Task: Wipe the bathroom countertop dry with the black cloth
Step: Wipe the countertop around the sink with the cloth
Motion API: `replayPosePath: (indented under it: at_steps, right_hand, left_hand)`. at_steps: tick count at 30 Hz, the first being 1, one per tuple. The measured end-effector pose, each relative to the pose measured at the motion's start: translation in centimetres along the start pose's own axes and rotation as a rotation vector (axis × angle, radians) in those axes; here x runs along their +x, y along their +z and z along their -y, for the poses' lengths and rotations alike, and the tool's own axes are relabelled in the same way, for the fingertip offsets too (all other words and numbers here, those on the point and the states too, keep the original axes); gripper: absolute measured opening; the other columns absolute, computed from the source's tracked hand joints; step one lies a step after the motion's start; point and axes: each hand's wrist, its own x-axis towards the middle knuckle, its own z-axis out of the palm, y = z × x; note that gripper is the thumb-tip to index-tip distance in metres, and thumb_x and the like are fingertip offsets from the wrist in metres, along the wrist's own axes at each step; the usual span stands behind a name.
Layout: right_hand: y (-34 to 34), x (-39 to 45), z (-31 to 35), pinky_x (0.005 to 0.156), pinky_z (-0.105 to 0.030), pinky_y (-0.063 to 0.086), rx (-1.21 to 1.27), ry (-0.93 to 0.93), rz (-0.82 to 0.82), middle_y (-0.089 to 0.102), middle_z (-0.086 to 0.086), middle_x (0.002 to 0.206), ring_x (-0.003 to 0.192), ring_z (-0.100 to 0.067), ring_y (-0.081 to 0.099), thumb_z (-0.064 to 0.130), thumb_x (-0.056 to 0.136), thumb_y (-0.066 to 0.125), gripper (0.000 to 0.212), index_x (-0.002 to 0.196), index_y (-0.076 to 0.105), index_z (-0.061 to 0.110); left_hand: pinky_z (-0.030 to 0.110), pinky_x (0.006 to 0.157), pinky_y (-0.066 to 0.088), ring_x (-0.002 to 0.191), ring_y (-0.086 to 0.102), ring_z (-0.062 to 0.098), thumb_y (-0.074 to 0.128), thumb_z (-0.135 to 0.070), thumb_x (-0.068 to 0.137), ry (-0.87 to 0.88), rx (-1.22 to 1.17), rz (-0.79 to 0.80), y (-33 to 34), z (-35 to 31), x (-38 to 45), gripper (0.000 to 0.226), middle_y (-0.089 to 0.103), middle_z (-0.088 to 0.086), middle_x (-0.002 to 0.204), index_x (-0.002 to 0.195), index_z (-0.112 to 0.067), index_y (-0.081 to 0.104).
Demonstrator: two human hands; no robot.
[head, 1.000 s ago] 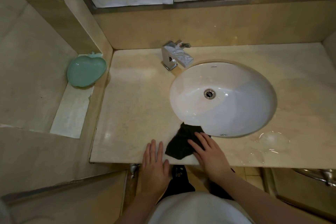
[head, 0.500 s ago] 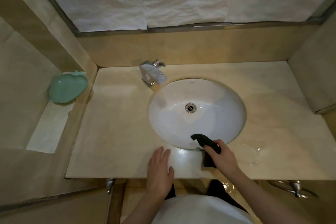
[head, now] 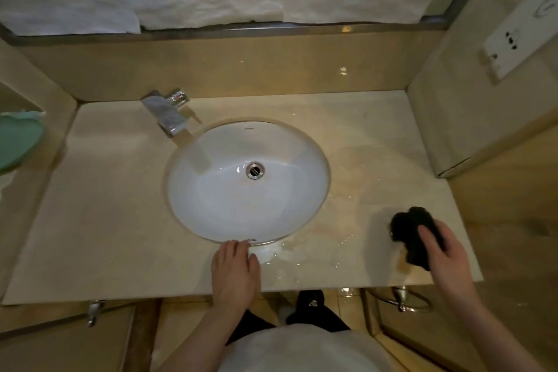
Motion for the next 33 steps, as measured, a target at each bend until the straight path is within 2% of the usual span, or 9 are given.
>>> replayPosePath:
  at_steps: [1, 3, 8, 11, 15, 18, 23, 30, 33]
  right_hand:
    - [-1.6, 1.1, -0.6, 0.098, -0.05, 0.05, -0.063, 0.005, -0.019, 0.063, -0.003, 0.126, 0.117, -0.024, 0.059, 0.035, 0.099, 0.053, 0.034, 0.132, 0.056, 0.029]
    - [-3.8, 3.2, -1.6, 0.107, -0.048, 0.041, -0.207, 0.045, -0.018, 0.054, -0.008, 0.141, 0.127, -0.029, 0.051, 0.038, 0.099, 0.051, 0.047, 0.144, 0.046, 0.024]
    - [-6.2, 6.4, -3.5, 0.098, -0.047, 0.043, -0.902, 0.025, 0.127, 0.036, -0.017, 0.149, 0.132, -0.036, 0.039, 0.041, 0.096, 0.054, 0.072, 0.156, 0.018, 0.021]
    - [-6.2, 7.6, -5.4, 0.112, -0.051, 0.029, -0.876, -0.102, 0.057, 0.024, -0.014, 0.156, 0.142, -0.033, 0.021, 0.034, 0.094, 0.055, 0.073, 0.155, 0.018, 0.019]
    - [-5.2, 7.5, -6.9, 0.121, -0.049, 0.016, -0.646, -0.064, 0.143, 0.014, 0.001, 0.162, 0.148, -0.023, 0.012, 0.042, 0.096, 0.042, 0.066, 0.155, 0.024, 0.019]
    - [-5.2, 6.8, -8.2, 0.118, -0.049, 0.019, -0.608, -0.092, 0.147, 0.013, 0.011, 0.161, 0.148, -0.021, 0.015, 0.03, 0.099, 0.052, 0.063, 0.154, 0.025, 0.02]
    - [-7.1, 5.3, -10.0, 0.112, -0.053, 0.032, -0.605, -0.061, -0.005, 0.024, 0.002, 0.159, 0.143, -0.028, 0.03, 0.011, 0.097, 0.049, 0.057, 0.151, 0.032, 0.015]
    - [-2.1, 3.1, -10.2, 0.115, -0.04, 0.024, -0.563, -0.145, -0.054, 0.025, 0.001, 0.158, 0.145, -0.021, 0.024, 0.022, 0.101, 0.047, 0.052, 0.151, 0.034, 0.015]
    - [1.5, 2.9, -10.0, 0.118, -0.044, 0.025, -0.612, -0.211, -0.06, 0.028, -0.005, 0.156, 0.144, -0.024, 0.026, 0.019, 0.101, 0.045, 0.049, 0.149, 0.036, 0.011]
  left_hand:
    - [0.042, 0.092, 0.048, 0.1, 0.056, 0.024, 0.027, -0.038, 0.087, -0.026, 0.001, -0.014, 0.2, -0.3, 0.1, 0.053, 0.062, 0.002, 0.103, 0.11, -0.013, 0.067]
    - [0.043, 0.091, 0.049, 0.1, 0.056, 0.025, 0.028, -0.037, 0.087, -0.042, 0.022, -0.027, 0.5, -0.4, -0.1, 0.051, 0.062, 0.004, 0.103, 0.109, -0.012, 0.067]
    - [0.044, 0.095, 0.047, 0.105, 0.053, 0.024, 0.038, -0.028, 0.087, -0.019, 0.044, -0.03, 0.8, -0.2, -0.6, 0.041, 0.058, 0.002, 0.11, 0.116, -0.011, 0.062]
    - [0.044, 0.097, 0.047, 0.109, 0.052, 0.025, 0.041, -0.026, 0.087, -0.009, 0.045, -0.003, 0.8, -0.3, -0.6, 0.041, 0.057, 0.002, 0.114, 0.12, -0.011, 0.059]
    - [0.045, 0.095, 0.047, 0.107, 0.052, 0.025, 0.036, -0.032, 0.084, -0.004, 0.011, 0.012, 0.5, -0.2, -0.4, 0.047, 0.056, 0.002, 0.112, 0.118, -0.01, 0.06]
    - [0.045, 0.098, 0.046, 0.109, 0.051, 0.023, 0.034, -0.036, 0.084, -0.004, -0.041, 0.035, 0.3, 0.2, -0.4, 0.051, 0.054, 0.0, 0.114, 0.121, -0.011, 0.059]
    - [0.046, 0.103, 0.044, 0.119, 0.049, 0.023, 0.034, -0.04, 0.085, 0.008, -0.064, 0.084, 0.1, 1.3, -0.2, 0.056, 0.053, -0.002, 0.125, 0.128, -0.013, 0.057]
    - [0.049, 0.115, 0.031, 0.138, 0.036, 0.025, 0.031, -0.05, 0.086, -0.02, -0.058, 0.169, 0.5, 2.0, -0.5, 0.065, 0.044, 0.0, 0.142, 0.14, -0.018, 0.048]
    - [0.048, 0.115, 0.031, 0.137, 0.036, 0.023, 0.031, -0.049, 0.087, -0.019, -0.053, 0.189, 0.2, 2.0, -0.3, 0.062, 0.043, -0.003, 0.141, 0.14, -0.021, 0.047]
